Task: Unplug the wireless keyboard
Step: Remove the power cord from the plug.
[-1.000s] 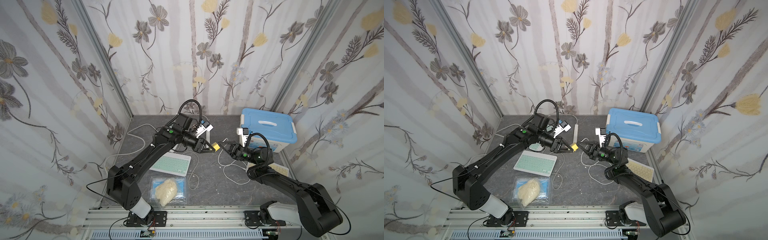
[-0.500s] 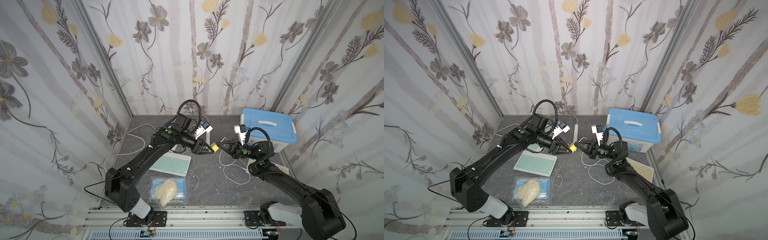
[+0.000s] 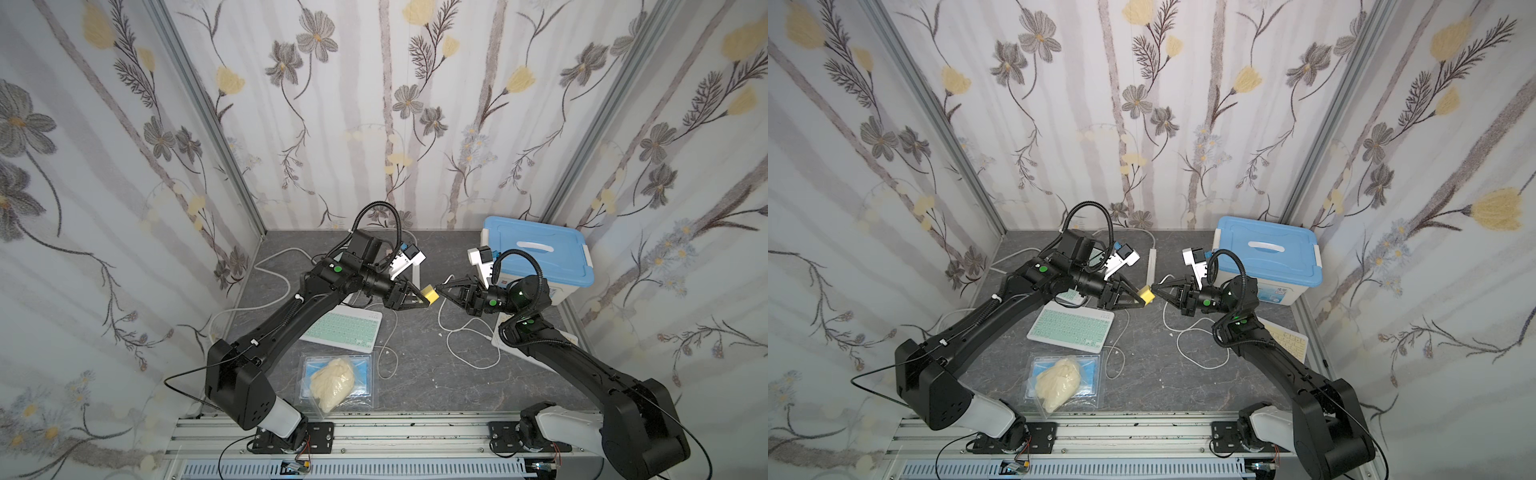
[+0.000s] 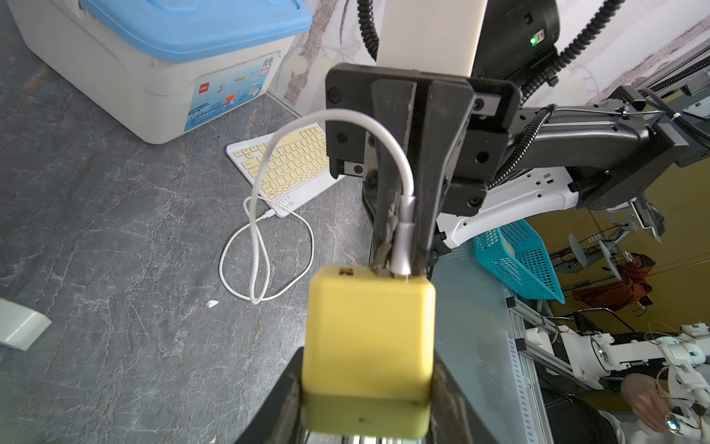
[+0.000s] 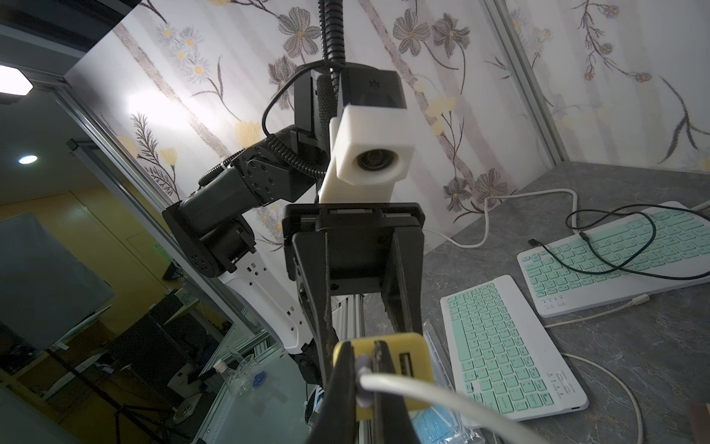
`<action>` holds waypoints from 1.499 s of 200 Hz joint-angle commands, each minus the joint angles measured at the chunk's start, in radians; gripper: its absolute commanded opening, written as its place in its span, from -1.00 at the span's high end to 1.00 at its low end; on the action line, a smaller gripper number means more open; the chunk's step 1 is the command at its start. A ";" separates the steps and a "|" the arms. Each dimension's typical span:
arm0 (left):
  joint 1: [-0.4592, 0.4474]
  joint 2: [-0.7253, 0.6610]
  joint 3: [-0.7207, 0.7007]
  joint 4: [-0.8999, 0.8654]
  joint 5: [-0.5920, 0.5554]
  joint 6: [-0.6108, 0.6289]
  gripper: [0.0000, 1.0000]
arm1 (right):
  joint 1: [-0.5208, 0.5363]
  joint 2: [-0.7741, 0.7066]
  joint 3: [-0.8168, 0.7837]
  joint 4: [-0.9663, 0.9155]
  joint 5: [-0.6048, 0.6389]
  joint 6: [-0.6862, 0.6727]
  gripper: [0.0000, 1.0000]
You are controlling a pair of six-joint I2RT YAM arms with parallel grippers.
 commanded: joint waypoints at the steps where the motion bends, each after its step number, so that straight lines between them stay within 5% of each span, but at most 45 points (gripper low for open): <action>1: 0.002 -0.020 -0.030 0.040 -0.030 -0.041 1.00 | -0.012 0.003 0.008 0.009 0.094 -0.001 1.00; 54: 0.003 -0.045 -0.117 0.233 -0.095 -0.170 1.00 | -0.013 0.034 0.004 -0.001 0.128 -0.006 1.00; 163: 0.003 -0.032 -0.054 -0.005 0.038 -0.002 1.00 | -0.065 0.051 0.113 -0.180 -0.045 -0.139 1.00; 300: 0.010 -0.080 -0.122 0.120 -0.068 -0.074 1.00 | -0.104 0.035 0.038 -0.078 0.059 -0.031 1.00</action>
